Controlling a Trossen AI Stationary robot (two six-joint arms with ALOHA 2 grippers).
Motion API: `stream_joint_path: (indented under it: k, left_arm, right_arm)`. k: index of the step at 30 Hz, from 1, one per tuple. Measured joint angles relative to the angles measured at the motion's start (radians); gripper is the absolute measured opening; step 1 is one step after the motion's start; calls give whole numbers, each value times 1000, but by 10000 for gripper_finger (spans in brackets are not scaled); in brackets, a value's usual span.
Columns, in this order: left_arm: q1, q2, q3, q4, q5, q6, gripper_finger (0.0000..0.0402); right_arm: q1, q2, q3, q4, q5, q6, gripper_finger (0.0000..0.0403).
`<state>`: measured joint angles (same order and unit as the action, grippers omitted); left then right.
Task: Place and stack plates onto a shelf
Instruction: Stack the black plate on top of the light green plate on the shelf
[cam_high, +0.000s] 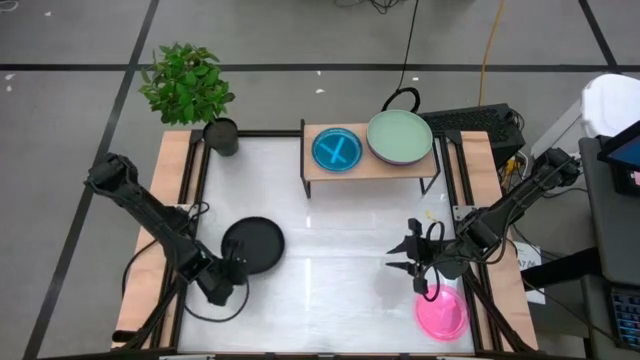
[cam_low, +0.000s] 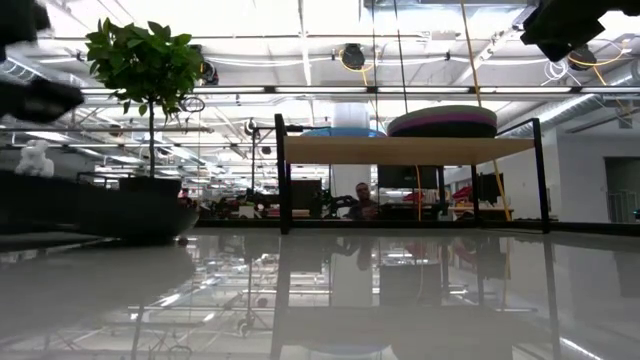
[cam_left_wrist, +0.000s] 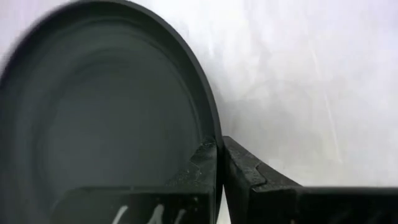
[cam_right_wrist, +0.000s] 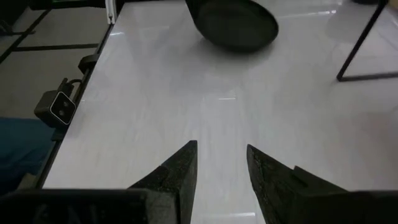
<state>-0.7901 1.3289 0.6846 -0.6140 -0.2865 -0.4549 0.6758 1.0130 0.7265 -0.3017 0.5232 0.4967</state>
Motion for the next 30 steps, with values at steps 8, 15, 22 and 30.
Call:
stream_joint_path:
  k: [8,15,22,30]
  left_arm:
    - [31,0,153,-41,25,351,10]
    - [81,0,188,41,33,643,10]
    - [165,0,188,184,224,844,10]
    - [226,0,188,235,397,949,10]
  right_arm:
    - [-33,52,0,165,-17,-188,121]
    - [-89,153,49,251,-134,-283,121]
    - [-92,305,236,130,-166,-440,121]
    - [-94,464,385,54,-191,-575,121]
